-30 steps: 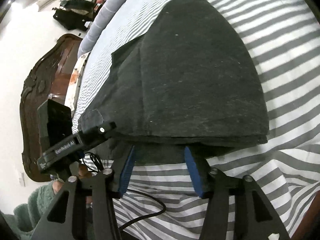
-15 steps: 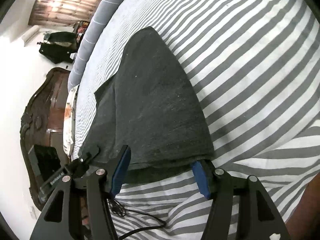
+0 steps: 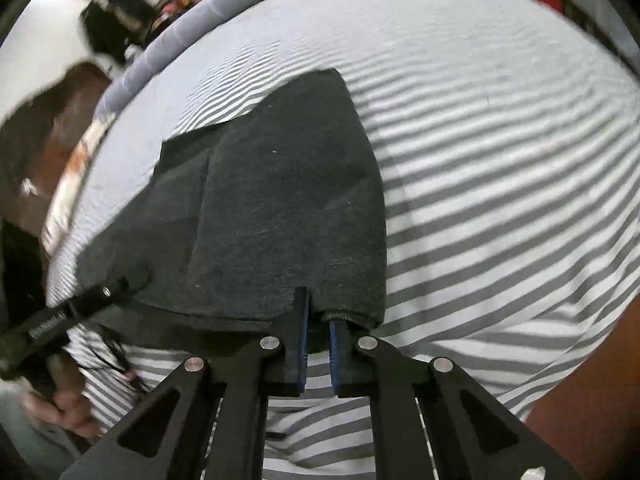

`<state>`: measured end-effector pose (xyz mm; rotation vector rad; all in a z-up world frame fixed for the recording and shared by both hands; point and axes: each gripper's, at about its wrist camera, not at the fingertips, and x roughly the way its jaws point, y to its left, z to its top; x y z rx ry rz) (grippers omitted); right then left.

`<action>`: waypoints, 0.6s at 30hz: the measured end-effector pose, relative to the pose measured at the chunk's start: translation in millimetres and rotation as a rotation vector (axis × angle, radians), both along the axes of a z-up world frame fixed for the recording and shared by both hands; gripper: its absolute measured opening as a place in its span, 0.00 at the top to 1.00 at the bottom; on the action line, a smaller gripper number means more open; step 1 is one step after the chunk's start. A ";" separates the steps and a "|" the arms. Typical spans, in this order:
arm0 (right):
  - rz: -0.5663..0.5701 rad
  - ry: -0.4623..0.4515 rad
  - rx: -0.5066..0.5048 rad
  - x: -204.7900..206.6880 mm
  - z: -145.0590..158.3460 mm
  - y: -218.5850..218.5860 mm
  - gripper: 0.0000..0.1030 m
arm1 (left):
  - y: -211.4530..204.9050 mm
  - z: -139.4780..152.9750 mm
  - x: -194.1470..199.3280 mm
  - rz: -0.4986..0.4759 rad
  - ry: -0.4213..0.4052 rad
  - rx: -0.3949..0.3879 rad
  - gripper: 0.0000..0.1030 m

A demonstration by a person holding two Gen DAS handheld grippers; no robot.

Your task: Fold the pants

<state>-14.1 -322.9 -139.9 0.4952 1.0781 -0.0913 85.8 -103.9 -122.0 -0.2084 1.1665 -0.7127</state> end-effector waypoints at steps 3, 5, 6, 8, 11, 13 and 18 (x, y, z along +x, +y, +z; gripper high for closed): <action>0.028 0.018 -0.019 0.8 -3.9 2.1 0.93 | 2.7 -3.1 -3.7 0.004 -0.011 0.010 0.95; 0.023 0.043 0.011 1.7 -13.8 -1.6 0.93 | 1.4 -9.3 -3.8 -0.003 -0.015 0.038 0.95; 0.028 0.057 0.025 3.0 -18.3 -2.0 0.92 | -0.4 -13.5 -3.4 -0.005 -0.018 0.060 0.95; 0.026 0.075 0.037 4.2 -25.6 -2.0 0.88 | -2.0 -22.5 -2.5 -0.013 -0.023 0.097 0.95; 0.018 0.098 0.065 6.1 -33.1 -4.6 0.87 | -8.2 -29.1 -2.8 -0.026 -0.039 0.140 0.95; 0.018 0.106 0.082 6.1 -34.2 -7.1 0.83 | -13.9 -29.4 -2.9 -0.033 -0.045 0.162 0.94; 0.070 0.103 0.119 -3.9 -15.3 -9.9 0.67 | -13.5 -19.3 -3.9 -0.039 -0.029 0.158 0.88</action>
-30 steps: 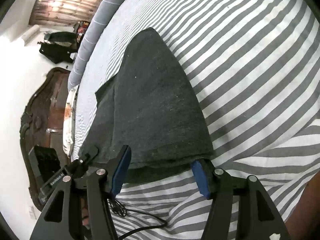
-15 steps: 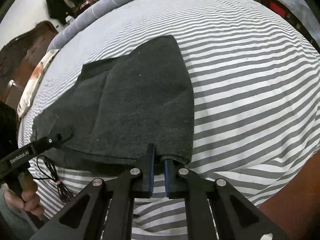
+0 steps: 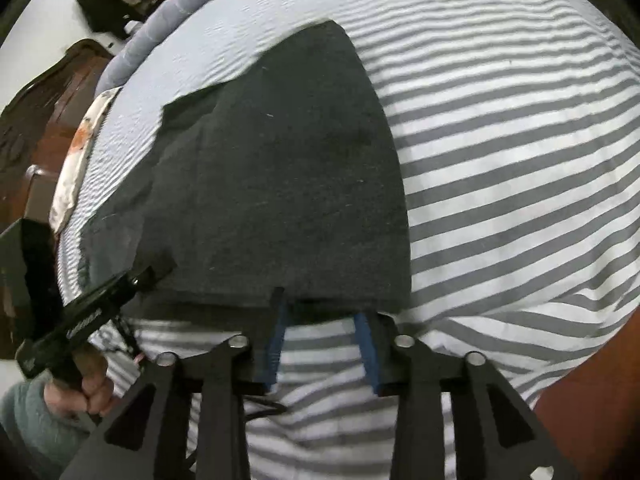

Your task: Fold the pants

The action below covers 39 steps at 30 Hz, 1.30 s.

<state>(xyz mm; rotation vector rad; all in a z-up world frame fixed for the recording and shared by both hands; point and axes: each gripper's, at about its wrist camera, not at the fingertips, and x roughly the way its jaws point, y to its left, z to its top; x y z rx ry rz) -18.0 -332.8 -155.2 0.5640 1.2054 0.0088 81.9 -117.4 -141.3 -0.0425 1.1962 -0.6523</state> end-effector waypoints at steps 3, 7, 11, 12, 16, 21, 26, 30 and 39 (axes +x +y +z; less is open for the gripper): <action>0.064 -0.017 0.002 -5.8 19.6 3.0 0.67 | 5.8 13.6 -3.6 -0.007 -0.050 0.020 0.85; 0.104 -0.074 -0.048 -1.7 45.5 2.7 0.67 | 13.0 36.9 -5.2 0.011 -0.166 0.039 0.84; 0.087 -0.142 -0.151 26.9 56.4 -5.3 0.67 | 1.6 45.6 -1.9 -0.007 -0.207 0.027 0.83; 0.079 -0.157 -0.167 37.8 56.4 -7.5 0.67 | -4.7 44.2 -0.7 -0.017 -0.212 0.036 0.83; 0.057 -0.159 -0.207 85.7 46.6 -13.5 0.67 | -27.4 29.8 2.6 -0.061 -0.215 0.068 0.83; 0.058 -0.126 -0.273 132.9 29.3 -16.5 0.67 | -39.8 4.6 8.6 -0.079 -0.186 0.133 0.83; 0.064 -0.081 -0.293 159.8 9.2 -20.5 0.69 | -46.4 -10.3 10.7 -0.114 -0.193 0.172 0.83; 0.063 -0.080 -0.295 156.4 10.6 -18.8 0.68 | -47.1 -10.9 15.7 -0.099 -0.169 0.151 0.83; 0.107 -0.032 -0.304 71.4 7.5 9.6 0.62 | -30.1 -3.2 8.5 -0.071 -0.126 0.129 0.80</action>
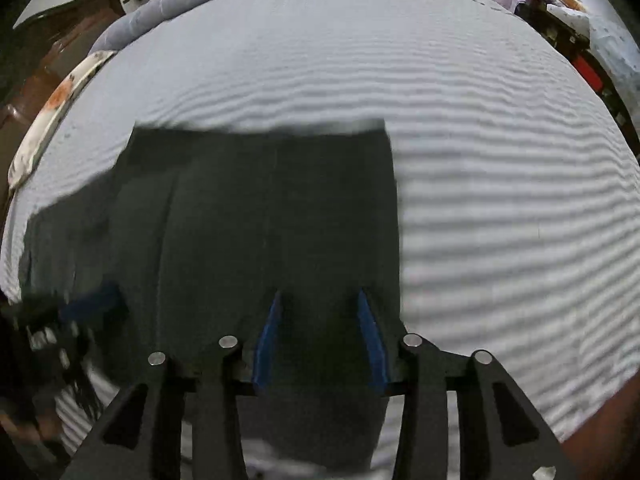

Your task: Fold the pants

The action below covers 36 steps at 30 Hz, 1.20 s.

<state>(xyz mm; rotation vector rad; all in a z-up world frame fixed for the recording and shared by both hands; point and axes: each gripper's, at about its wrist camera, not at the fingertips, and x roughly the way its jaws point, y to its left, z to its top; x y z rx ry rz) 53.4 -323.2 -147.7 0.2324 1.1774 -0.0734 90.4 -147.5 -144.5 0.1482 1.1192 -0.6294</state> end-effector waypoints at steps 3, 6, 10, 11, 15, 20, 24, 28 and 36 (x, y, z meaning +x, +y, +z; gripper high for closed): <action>-0.016 0.021 0.019 -23.9 -4.6 5.4 0.60 | 23.1 8.1 -6.9 0.032 0.007 -0.031 0.79; -0.030 0.035 0.018 -36.0 -10.3 9.6 0.60 | 59.0 19.6 -8.0 0.095 0.027 -0.087 0.78; -0.036 0.049 -0.002 -39.5 -10.4 20.0 0.53 | 121.5 30.8 -5.0 0.245 0.062 -0.164 0.76; -0.033 0.051 -0.007 -38.8 -6.5 24.0 0.53 | 144.1 36.0 -4.8 0.303 0.057 -0.184 0.76; -0.047 0.011 0.032 -46.3 12.2 35.1 0.48 | 209.9 49.1 -7.7 0.479 0.042 -0.244 0.69; -0.002 -0.077 0.035 -48.5 46.1 67.1 0.36 | 281.1 45.8 -11.6 0.689 0.064 -0.359 0.57; 0.039 -0.100 0.062 -49.2 58.9 94.8 0.33 | 318.6 28.6 -15.2 0.809 0.105 -0.438 0.57; 0.075 -0.112 0.075 -40.1 65.6 121.6 0.33 | 340.1 8.7 -11.6 0.874 0.151 -0.494 0.57; 0.105 -0.091 0.064 -26.6 64.3 144.8 0.32 | 372.0 -27.2 0.5 0.980 0.231 -0.619 0.57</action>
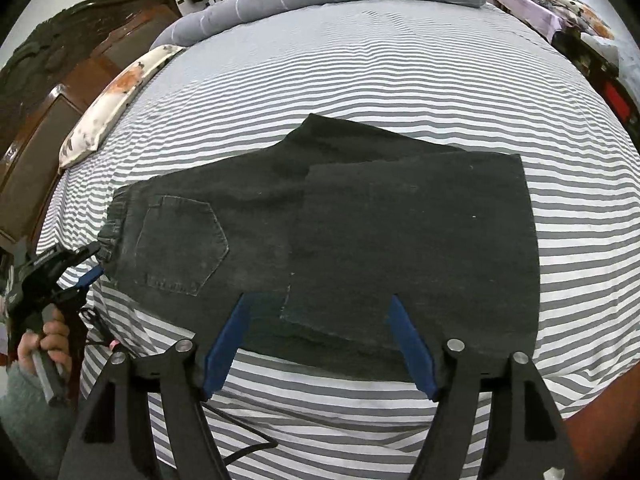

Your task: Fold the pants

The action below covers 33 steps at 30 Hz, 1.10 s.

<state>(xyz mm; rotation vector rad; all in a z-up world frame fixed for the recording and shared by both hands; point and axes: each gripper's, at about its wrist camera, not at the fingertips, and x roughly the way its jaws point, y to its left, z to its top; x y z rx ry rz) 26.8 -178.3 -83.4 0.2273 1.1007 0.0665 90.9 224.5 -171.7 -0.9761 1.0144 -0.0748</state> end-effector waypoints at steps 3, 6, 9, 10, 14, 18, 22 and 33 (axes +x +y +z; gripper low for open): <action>0.007 0.007 -0.004 0.8 0.0 4.1 0.32 | 6.4 -11.8 2.0 0.026 0.021 -0.039 0.57; 0.015 0.009 -0.017 2.1 0.6 10.0 0.32 | 6.8 -18.0 3.7 0.026 0.013 -0.056 0.57; 0.023 0.016 -0.025 4.0 0.6 16.1 0.32 | 0.8 -15.6 8.8 0.015 0.008 -0.045 0.57; 0.026 0.017 -0.028 4.6 0.2 17.3 0.32 | -0.3 -13.7 9.8 0.014 0.005 -0.040 0.57; 0.034 0.017 -0.031 7.3 -0.6 23.7 0.32 | -1.6 -12.9 13.9 0.014 -0.004 -0.034 0.57; 0.033 0.015 -0.035 11.0 -4.0 26.7 0.30 | -3.1 -15.3 12.5 0.009 -0.012 -0.018 0.55; 0.022 0.041 -0.047 16.3 -15.3 26.7 0.30 | -14.8 -9.2 21.3 -0.024 -0.025 0.042 0.44; -0.056 0.043 0.014 5.7 -20.8 -4.5 0.30 | -43.5 24.4 19.2 -0.042 -0.026 0.225 0.79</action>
